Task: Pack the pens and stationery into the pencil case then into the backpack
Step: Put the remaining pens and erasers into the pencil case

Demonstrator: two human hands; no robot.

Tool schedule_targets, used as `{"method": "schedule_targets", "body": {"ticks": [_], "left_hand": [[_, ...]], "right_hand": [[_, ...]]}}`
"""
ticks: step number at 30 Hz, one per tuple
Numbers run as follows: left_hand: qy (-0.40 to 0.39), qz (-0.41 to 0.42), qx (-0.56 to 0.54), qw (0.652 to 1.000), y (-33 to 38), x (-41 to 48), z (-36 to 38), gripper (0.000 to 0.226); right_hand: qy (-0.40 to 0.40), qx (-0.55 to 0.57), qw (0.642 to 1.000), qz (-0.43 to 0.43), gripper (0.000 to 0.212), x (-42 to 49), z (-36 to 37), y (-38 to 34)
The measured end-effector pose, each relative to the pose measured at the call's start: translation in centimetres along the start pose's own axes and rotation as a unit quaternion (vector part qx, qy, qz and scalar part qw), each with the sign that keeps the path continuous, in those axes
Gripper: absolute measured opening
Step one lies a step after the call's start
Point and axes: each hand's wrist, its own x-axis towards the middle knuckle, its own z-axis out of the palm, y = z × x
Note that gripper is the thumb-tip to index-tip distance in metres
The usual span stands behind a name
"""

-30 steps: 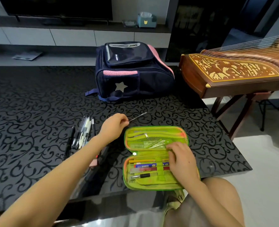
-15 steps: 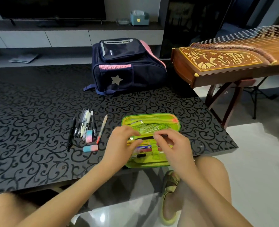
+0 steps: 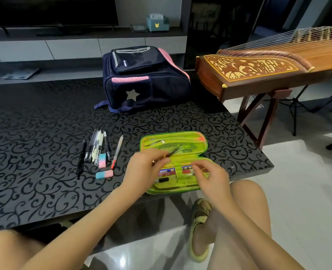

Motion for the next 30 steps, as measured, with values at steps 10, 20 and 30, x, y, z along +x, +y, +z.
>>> {"method": "schedule_targets", "body": {"ticks": [10, 20, 30], "left_hand": [[-0.152, 0.13, 0.378, 0.904, -3.1, -3.8, 1.4, 0.032], [-0.199, 0.172, 0.365, 0.893, -2.9, -1.9, 4.6, 0.043], [-0.121, 0.183, 0.202, 0.954, -4.4, -1.2, 5.2, 0.025]], "right_hand": [[-0.057, -0.092, 0.994, 0.024, 0.011, -0.5, -0.2, 3.2], [-0.064, -0.097, 0.993, 0.007, 0.014, 0.0, 0.4, 2.8], [-0.083, -0.138, 0.987, -0.003, 0.01, 0.3, 2.4, 3.2]]}}
